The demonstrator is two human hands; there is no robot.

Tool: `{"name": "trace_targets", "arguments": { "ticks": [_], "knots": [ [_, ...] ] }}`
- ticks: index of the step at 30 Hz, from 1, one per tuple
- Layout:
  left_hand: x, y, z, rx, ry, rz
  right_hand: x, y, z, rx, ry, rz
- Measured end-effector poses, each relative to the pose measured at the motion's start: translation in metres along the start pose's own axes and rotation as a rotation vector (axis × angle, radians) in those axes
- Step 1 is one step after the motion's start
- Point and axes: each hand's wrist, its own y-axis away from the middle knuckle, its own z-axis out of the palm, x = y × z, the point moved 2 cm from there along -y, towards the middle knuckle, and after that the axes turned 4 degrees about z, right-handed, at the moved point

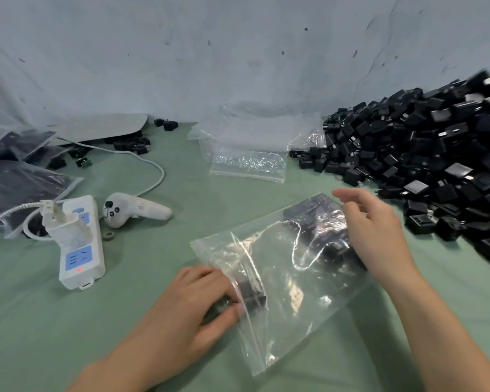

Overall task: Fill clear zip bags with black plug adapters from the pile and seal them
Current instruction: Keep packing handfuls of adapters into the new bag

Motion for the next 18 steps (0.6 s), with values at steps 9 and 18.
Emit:
{"name": "trace_targets", "arguments": {
  "ticks": [9,18],
  "knots": [
    [0.002,-0.05,0.004,-0.203,0.1,0.172,0.03,-0.012,-0.028,-0.073,0.286,0.13],
    [0.001,-0.063,0.017,-0.314,0.168,-0.02,0.036,-0.017,-0.031,-0.195,0.384,0.106]
  ]
}}
